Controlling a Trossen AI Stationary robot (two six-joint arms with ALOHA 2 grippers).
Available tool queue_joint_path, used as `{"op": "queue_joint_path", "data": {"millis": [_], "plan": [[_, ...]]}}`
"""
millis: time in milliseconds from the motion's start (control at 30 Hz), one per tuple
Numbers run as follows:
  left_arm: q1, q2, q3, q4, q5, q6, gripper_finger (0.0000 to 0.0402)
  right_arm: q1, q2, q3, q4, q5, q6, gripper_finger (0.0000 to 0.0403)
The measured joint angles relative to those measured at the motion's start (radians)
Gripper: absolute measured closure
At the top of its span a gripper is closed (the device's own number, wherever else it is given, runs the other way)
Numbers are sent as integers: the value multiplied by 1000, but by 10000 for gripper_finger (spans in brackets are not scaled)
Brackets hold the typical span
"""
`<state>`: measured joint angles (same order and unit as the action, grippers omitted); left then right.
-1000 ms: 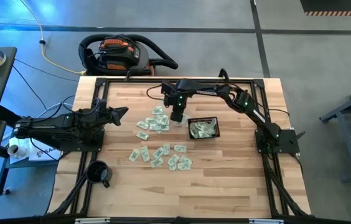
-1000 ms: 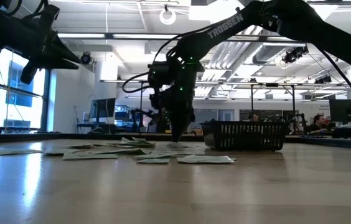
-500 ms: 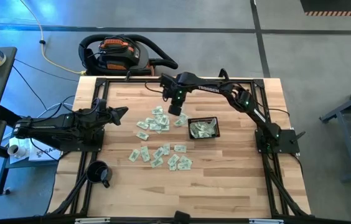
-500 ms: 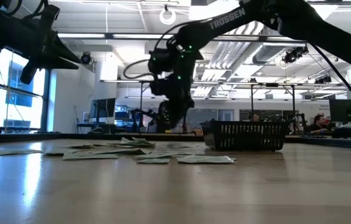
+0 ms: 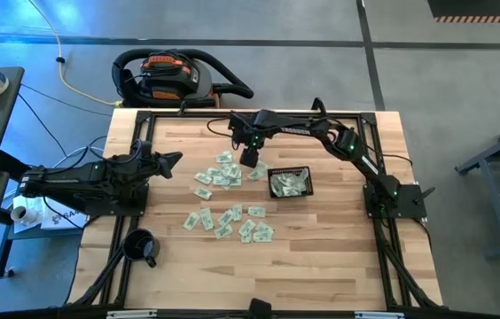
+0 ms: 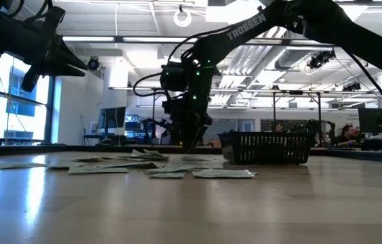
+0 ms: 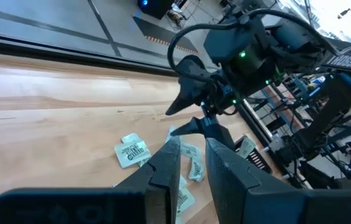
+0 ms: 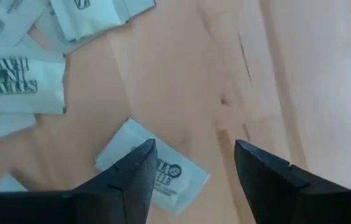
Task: Pick and place Stevia / Truvia into bins
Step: Put the green stevia packet into the black bin
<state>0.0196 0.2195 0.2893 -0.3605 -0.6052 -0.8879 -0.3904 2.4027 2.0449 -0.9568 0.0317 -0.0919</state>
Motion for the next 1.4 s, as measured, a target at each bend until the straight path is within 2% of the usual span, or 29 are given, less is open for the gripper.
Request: {"op": "queue_joint_path", "data": {"millis": [200,367,500,633,733,800,900,1067,1167,1267,1400], "plan": [[0,0,0,-2,0,0,291,-2,0,1,-79,-48,102,200],[0,0,0,-2,-12,0,291,1,0,2,-165,-20,174,188],[0,0,0,-2,-15,0,291,2,-2,20,-217,49,85,181],[0,0,0,-1,-14,-7,291,13,-7,76,-255,161,-125,182],[0,0,0,-1,-13,-9,291,12,-7,111,-235,173,-249,187],[0,0,0,-1,-8,-10,291,11,-7,147,-219,210,-251,192],[0,0,0,-1,-8,-11,291,11,-9,211,-216,273,-72,200],[0,0,0,-1,-14,-7,291,3,-2,255,-145,15,83,208],[0,0,0,-1,-15,-1,291,-17,32,247,-239,-104,247,205],[0,0,0,-1,-15,0,291,-36,81,240,-348,-143,332,200],[0,0,0,-2,-9,0,291,-29,94,245,-363,-144,302,193]]}}
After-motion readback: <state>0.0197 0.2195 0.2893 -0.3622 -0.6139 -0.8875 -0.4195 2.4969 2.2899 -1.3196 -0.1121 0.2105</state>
